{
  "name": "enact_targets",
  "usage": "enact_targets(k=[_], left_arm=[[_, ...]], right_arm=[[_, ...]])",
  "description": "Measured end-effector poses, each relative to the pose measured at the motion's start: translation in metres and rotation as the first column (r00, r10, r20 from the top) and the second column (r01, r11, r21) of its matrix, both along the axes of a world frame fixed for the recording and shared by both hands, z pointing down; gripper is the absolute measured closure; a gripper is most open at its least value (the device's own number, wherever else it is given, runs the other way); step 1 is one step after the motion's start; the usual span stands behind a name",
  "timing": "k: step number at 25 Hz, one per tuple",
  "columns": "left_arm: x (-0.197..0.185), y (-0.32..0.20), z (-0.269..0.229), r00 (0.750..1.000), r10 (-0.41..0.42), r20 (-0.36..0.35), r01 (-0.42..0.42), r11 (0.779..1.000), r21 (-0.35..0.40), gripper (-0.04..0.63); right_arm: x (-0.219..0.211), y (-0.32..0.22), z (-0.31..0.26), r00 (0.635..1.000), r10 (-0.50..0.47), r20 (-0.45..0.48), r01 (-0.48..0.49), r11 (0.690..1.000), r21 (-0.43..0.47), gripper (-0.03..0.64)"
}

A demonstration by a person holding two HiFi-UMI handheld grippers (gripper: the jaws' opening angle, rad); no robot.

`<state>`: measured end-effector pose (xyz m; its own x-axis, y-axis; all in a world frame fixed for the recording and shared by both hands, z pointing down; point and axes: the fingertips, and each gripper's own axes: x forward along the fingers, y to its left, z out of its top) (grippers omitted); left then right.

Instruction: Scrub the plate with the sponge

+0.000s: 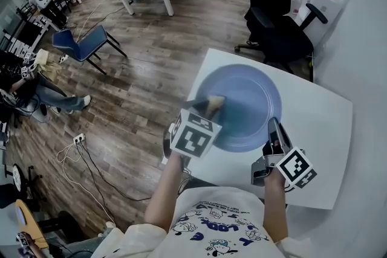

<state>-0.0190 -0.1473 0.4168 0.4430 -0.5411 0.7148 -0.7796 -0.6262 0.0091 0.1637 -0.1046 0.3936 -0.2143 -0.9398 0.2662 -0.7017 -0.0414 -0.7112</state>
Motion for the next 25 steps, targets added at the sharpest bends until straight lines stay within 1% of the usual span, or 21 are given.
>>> enact_targets(k=[3, 9, 19, 25], left_arm=[[0.002, 0.005, 0.001, 1.0, 0.017, 0.006, -0.017, 1.0, -0.004, 0.454], [0.011, 0.014, 0.001, 0.999, 0.047, -0.002, -0.047, 0.999, -0.016, 0.454], [0.018, 0.027, 0.007, 0.997, 0.075, -0.017, -0.076, 0.996, -0.041, 0.454], [0.033, 0.033, 0.006, 0.993, 0.113, -0.03, -0.115, 0.992, -0.053, 0.454]], right_arm=[[-0.001, 0.0, 0.001, 1.0, 0.003, 0.007, -0.003, 1.0, -0.001, 0.579], [0.002, -0.001, 0.0, 1.0, 0.01, 0.012, -0.01, 1.0, 0.002, 0.58], [0.002, 0.001, 0.002, 1.0, 0.023, 0.015, -0.023, 1.0, -0.005, 0.58], [0.008, -0.002, 0.001, 0.999, 0.035, 0.021, -0.035, 0.999, -0.011, 0.579]])
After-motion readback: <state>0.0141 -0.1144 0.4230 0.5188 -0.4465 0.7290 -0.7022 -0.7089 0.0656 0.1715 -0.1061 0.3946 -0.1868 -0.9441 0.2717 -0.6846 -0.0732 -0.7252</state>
